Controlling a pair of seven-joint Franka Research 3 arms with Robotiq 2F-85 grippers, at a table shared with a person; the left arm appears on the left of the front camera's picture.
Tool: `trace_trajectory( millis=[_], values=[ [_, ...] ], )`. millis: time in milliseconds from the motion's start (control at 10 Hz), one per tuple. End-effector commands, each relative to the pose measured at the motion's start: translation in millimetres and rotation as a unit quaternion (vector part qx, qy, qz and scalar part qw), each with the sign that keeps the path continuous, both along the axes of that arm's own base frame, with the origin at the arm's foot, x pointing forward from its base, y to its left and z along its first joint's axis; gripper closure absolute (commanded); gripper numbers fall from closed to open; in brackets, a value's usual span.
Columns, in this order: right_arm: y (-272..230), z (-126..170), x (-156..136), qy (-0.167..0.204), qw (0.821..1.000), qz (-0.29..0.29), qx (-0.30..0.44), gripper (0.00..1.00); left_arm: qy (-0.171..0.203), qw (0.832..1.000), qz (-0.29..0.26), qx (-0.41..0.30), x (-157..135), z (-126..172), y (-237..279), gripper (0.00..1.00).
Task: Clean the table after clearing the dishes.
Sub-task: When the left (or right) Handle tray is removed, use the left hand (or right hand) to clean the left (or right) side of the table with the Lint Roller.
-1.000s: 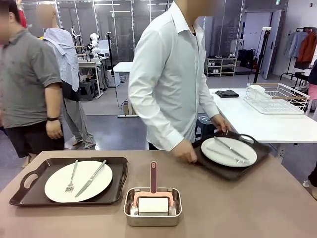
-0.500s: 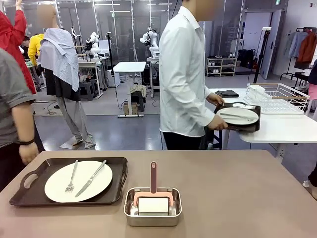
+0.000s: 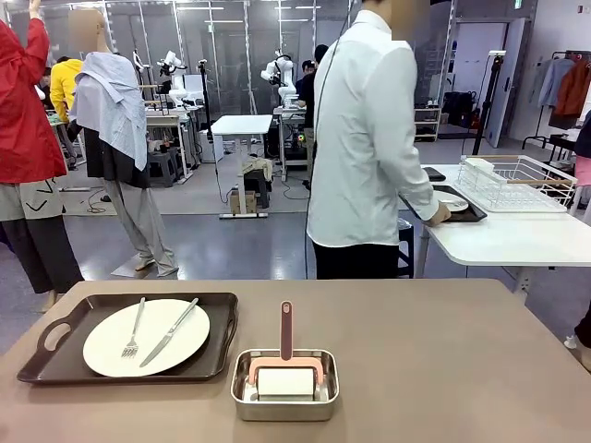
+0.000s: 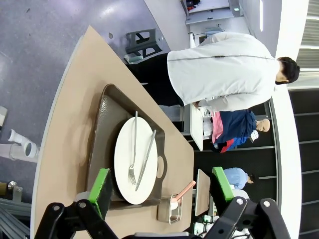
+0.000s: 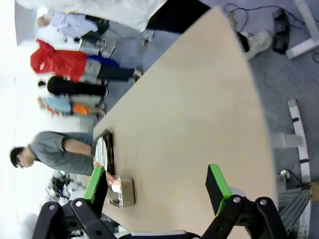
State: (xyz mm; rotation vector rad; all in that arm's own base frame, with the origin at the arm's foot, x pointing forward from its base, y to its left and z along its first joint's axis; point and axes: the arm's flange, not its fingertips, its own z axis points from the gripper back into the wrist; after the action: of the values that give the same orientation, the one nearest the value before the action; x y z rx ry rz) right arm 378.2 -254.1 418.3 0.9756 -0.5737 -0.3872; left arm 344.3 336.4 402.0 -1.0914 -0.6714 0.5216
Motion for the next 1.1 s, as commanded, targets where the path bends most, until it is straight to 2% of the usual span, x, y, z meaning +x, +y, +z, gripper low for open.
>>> trace_trajectory(
  millis=[0,200,300,400,500,600,800,1000],
  values=[
    [61.3,41.1,65.7,-0.006,0.995,0.086,-0.054,0.0,-0.003,1.0,0.0,-0.005,-3.8,-0.6,1.4,0.0],
    [145.1,80.8,112.5,-0.017,0.978,0.179,-0.105,0.0,-0.003,1.0,0.0,-0.005,-3.8,-0.6,1.4,0.0],
    [199.0,97.5,126.9,-0.024,0.959,0.245,-0.14,0.0,-0.003,1.0,0.0,-0.005,-3.8,-0.6,1.4,0.0],
    [267.4,108.0,136.8,-0.03,0.929,0.316,-0.191,0.0,-0.003,1.0,0.0,-0.005,-3.8,-0.6,1.4,0.0],
    [327.5,106.1,139.3,-0.034,0.892,0.385,-0.236,0.0,-0.003,1.0,0.0,-0.005,-3.8,-0.6,1.4,0.0],
    [376.5,99.7,139.8,-0.036,0.862,0.431,-0.264,0.0,-0.003,1.0,0.0,-0.005,-3.8,-0.6,1.4,0.0],
    [446.0,79.8,144.2,-0.035,0.818,0.492,-0.295,0.0,-0.003,1.0,0.0,-0.005,-3.8,-0.6,1.4,0.0],
    [489.4,65.7,138.5,-0.064,0.778,0.538,-0.32,0.0,-0.003,1.0,0.0,-0.005,-3.8,-0.6,1.4,0.0]
  ],
)
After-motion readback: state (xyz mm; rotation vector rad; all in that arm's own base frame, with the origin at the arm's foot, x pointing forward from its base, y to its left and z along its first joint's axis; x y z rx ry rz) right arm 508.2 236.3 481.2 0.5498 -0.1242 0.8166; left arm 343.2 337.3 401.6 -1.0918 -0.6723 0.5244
